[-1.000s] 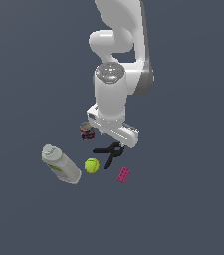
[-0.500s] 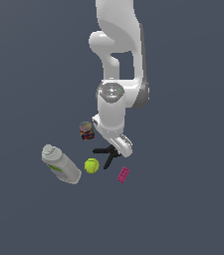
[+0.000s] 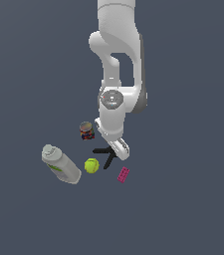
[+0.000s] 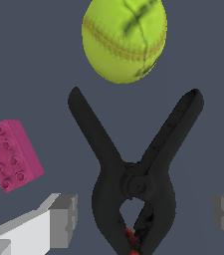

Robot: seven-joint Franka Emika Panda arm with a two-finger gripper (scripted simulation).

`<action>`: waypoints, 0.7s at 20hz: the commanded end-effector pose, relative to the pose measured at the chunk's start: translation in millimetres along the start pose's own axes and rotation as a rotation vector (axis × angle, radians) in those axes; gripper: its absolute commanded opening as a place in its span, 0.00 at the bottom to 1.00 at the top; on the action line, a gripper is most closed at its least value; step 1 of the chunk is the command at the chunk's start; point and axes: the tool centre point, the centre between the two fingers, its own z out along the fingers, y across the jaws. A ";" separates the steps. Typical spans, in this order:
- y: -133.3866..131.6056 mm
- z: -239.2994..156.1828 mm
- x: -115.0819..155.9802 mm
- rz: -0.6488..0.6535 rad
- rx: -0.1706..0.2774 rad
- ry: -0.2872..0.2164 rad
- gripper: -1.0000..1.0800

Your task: Pick up a designated object from a clutter of objects.

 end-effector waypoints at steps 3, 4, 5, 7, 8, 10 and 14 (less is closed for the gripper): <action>0.9 3.6 -0.3 0.016 0.000 0.002 0.96; 0.8 2.9 -0.3 0.012 -0.001 0.001 0.96; 0.8 3.2 -0.3 0.012 -0.001 0.001 0.96; 0.8 5.6 -0.5 0.012 -0.001 0.001 0.96; 0.8 7.7 -0.6 0.012 -0.001 0.001 0.96; 1.1 13.6 -0.6 0.013 -0.001 0.001 0.96; 1.8 32.0 -0.8 0.015 0.000 0.001 0.96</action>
